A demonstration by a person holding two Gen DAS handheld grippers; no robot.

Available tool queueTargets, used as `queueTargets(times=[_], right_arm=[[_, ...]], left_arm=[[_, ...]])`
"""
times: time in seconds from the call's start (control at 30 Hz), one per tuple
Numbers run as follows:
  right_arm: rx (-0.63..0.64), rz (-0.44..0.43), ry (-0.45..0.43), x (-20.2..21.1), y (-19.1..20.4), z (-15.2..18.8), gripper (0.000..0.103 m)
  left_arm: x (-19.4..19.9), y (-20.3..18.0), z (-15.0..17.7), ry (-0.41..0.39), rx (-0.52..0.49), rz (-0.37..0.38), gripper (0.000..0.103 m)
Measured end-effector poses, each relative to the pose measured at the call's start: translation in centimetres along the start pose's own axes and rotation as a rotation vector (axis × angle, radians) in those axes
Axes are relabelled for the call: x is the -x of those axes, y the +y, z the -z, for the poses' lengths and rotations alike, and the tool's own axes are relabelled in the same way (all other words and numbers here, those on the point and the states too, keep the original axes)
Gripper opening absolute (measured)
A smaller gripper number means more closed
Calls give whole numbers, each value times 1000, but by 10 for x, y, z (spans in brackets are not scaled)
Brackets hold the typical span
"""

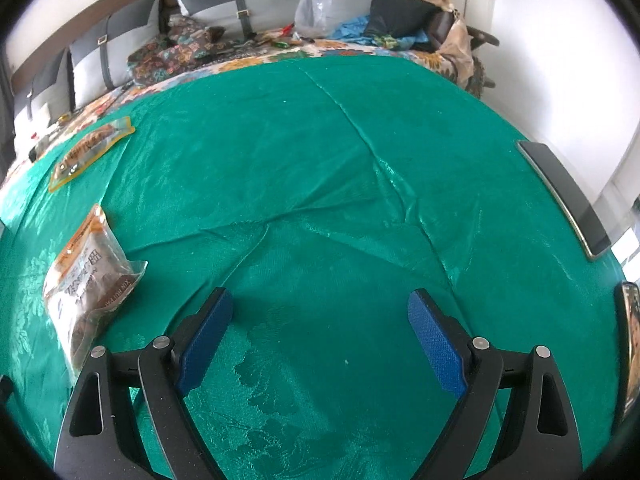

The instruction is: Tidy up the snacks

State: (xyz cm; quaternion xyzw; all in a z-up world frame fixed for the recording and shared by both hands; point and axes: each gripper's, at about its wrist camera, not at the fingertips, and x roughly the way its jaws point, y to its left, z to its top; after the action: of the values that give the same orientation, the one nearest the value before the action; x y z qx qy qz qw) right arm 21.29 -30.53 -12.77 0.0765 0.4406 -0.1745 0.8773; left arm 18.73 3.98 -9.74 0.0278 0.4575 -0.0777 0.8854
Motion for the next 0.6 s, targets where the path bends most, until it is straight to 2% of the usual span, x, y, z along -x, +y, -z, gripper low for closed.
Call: queueTargets(times=[0.6], right_arm=[[0, 1, 1, 1, 0, 0, 92]], left_arm=[[0, 0, 0, 1, 0, 0, 103]])
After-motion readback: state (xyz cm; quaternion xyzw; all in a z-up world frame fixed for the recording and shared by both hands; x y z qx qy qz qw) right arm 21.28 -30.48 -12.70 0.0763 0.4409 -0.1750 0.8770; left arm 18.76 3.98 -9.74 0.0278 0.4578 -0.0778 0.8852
